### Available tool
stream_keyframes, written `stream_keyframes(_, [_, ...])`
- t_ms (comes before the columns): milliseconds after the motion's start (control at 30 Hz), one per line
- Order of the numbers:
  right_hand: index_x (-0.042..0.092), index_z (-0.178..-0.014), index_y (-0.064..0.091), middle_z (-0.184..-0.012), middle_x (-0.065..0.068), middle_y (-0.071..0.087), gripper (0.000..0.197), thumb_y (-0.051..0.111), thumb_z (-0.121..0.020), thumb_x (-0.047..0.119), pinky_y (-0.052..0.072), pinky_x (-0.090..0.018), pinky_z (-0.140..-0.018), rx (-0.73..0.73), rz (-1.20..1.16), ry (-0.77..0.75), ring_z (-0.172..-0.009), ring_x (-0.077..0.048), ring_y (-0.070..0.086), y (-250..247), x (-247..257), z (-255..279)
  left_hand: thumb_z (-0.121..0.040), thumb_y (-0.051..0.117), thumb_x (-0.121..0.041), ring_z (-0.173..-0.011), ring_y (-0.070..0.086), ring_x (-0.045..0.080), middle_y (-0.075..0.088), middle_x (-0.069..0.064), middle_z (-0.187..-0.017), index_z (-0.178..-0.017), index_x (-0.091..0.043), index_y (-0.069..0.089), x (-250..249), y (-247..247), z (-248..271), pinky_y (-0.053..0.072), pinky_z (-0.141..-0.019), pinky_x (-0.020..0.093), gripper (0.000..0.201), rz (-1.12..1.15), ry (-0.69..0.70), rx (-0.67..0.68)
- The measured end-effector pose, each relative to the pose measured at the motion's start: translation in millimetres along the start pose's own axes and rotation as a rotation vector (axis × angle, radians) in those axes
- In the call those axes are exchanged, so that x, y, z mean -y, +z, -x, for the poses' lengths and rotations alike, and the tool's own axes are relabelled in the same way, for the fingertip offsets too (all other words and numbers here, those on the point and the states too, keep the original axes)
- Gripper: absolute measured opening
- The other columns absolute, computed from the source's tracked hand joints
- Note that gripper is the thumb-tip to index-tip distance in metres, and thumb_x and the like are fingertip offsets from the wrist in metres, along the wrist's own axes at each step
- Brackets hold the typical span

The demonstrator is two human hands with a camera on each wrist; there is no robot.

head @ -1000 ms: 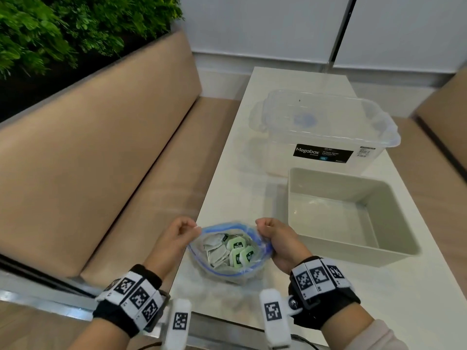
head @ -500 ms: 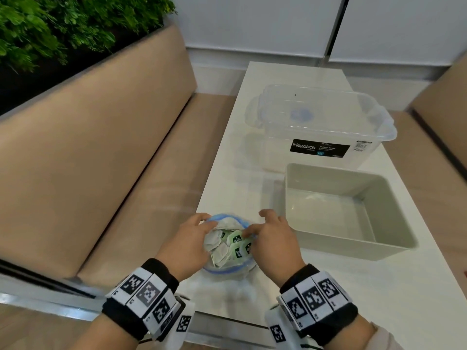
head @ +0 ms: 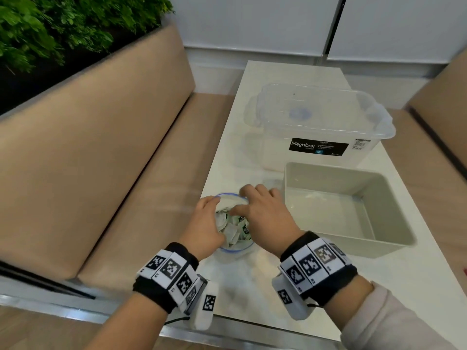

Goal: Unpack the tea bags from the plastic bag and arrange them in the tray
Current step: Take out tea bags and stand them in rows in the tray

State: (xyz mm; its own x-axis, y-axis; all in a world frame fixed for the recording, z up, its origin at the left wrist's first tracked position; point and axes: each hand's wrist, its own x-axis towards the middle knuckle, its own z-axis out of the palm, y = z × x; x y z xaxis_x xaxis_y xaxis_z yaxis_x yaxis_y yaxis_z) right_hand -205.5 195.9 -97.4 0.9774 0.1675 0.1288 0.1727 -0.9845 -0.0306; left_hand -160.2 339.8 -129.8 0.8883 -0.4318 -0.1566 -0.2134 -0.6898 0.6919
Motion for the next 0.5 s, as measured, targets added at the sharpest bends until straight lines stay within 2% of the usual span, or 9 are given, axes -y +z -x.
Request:
stream_keyframes(100, [0.035,-0.075,0.073,-0.085,-0.002,0.061,0.04,0.08,-0.046,0.009,0.039,-0.032,-0.061,0.093,-0.009,-0.169,-0.072,-0.026,0.057,6,0,-2,-0.072,0.063,0.004,-0.136,0.028,0.014,0.022,0.005,-0.148,-0.143,-0.007,0.027,2,3,-3,0.017,-0.093,0.003,0.08,0.033,-0.005,-0.023])
stream_keyframes(200, [0.037,-0.062,0.072,-0.073,0.005,0.059,0.032,0.087,-0.04,0.02,0.039,-0.028,-0.059,0.171,0.037,-0.196,-0.066,-0.021,0.056,10,-3,-7,-0.071,0.064,0.004,-0.136,0.027,0.013,0.024,0.004,-0.147,-0.143,-0.009,0.027,1,5,-5,0.019,-0.095,0.004,0.082,0.069,-0.015,-0.008])
stream_keyframes(267, [0.036,-0.057,0.07,-0.066,0.008,0.059,0.027,0.089,-0.04,0.025,0.037,-0.026,-0.058,0.151,0.065,-0.167,-0.063,-0.019,0.055,10,-5,-13,-0.071,0.064,0.004,-0.135,0.028,0.012,0.026,0.002,-0.147,-0.143,-0.01,0.028,1,8,-5,0.021,-0.094,0.006,0.082,0.088,-0.02,0.003])
stream_keyframes(300, [0.034,-0.062,0.07,-0.069,0.008,0.061,0.024,0.087,-0.047,0.025,0.035,-0.027,-0.059,0.122,0.068,-0.146,-0.067,-0.018,0.055,8,-6,-16,-0.071,0.064,0.003,-0.134,0.029,0.012,0.027,0.002,-0.146,-0.143,-0.01,0.029,0,8,-4,0.021,-0.093,0.005,0.081,0.094,-0.017,0.001])
stream_keyframes(333, [0.033,-0.074,0.071,-0.077,0.008,0.064,0.019,0.082,-0.061,0.025,0.033,-0.03,-0.065,0.111,0.054,-0.127,-0.075,-0.019,0.055,5,-8,-19,-0.072,0.063,0.003,-0.134,0.031,0.012,0.028,0.002,-0.146,-0.142,-0.01,0.03,1,8,-4,0.022,-0.093,0.006,0.079,0.098,-0.014,-0.004])
stream_keyframes(400, [0.028,-0.102,0.065,-0.096,0.006,0.066,0.017,0.06,-0.087,0.023,0.029,-0.032,-0.078,0.162,-0.017,-0.068,-0.096,-0.019,0.05,-2,-16,-24,-0.076,0.059,0.002,-0.133,0.033,0.013,0.032,0.003,-0.145,-0.141,-0.01,0.034,0,6,-3,0.025,-0.098,0.011,0.07,0.116,-0.008,-0.022])
stream_keyframes(433, [0.027,-0.108,0.062,-0.098,0.005,0.065,0.018,0.054,-0.092,0.024,0.027,-0.032,-0.083,0.174,-0.076,-0.043,-0.1,-0.018,0.049,-5,-21,-26,-0.08,0.055,0.002,-0.132,0.034,0.014,0.033,0.004,-0.145,-0.139,-0.009,0.037,0,3,-3,0.027,-0.102,0.015,0.063,0.14,-0.007,-0.025])
stream_keyframes(500, [0.026,-0.106,0.061,-0.093,0.005,0.065,0.016,0.053,-0.093,0.026,0.026,-0.032,-0.088,0.154,-0.178,0.008,-0.098,-0.016,0.052,-14,-27,-28,-0.09,0.043,-0.002,-0.132,0.033,0.012,0.033,0.003,-0.147,-0.134,-0.01,0.046,-2,-5,-1,0.025,-0.103,0.016,0.045,0.207,-0.02,-0.018])
